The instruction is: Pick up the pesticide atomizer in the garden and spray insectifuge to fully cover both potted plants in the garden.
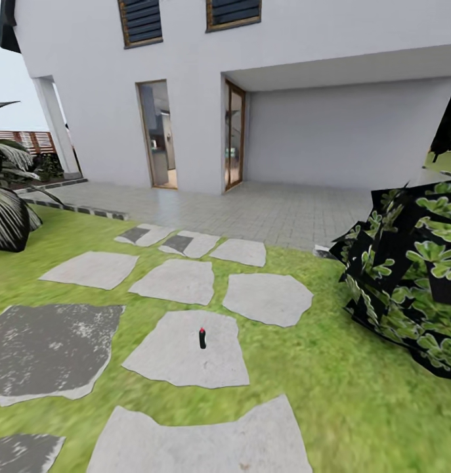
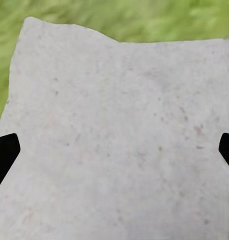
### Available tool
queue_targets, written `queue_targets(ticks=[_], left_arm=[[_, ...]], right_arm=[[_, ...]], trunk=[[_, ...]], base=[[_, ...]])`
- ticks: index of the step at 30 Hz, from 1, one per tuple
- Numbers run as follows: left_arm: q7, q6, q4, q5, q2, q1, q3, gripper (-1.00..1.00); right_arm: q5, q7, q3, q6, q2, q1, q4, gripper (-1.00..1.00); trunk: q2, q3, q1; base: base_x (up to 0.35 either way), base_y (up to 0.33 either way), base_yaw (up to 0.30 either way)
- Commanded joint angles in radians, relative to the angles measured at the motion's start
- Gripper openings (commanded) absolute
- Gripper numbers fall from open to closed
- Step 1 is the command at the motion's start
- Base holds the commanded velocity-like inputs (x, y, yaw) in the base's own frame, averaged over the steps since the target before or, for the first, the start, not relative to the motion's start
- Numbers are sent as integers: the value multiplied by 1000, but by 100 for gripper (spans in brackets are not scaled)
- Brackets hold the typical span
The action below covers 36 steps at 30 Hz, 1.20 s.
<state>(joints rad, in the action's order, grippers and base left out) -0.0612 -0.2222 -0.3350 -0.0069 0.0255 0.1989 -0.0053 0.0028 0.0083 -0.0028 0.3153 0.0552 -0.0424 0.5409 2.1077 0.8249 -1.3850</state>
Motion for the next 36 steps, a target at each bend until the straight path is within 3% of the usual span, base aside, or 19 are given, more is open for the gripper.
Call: queue_targets(ticks=[1,15,30,36], left_arm=[[-3,-3,1,-1,0,1,-1,100],[-3,-3,1,-1,0,1,-1,100],[-3,-3,1,-1,-1,1,-1,100],[-3,-3,1,0,0,1,-1,100]], right_arm=[[0,1,0,3,0,-1,-1,100],[1,1,0,3,0,-1,-1,100],[0,1,0,3,0,-1,-1,100],[0,1,0,3,0,-1,-1,100]], trunk=[[0,1,0],[0,1,0],[0,1,0],[0,1,0]], base=[[279,-166,0],[278,-166,10],[259,-180,237],[209,-218,7]])
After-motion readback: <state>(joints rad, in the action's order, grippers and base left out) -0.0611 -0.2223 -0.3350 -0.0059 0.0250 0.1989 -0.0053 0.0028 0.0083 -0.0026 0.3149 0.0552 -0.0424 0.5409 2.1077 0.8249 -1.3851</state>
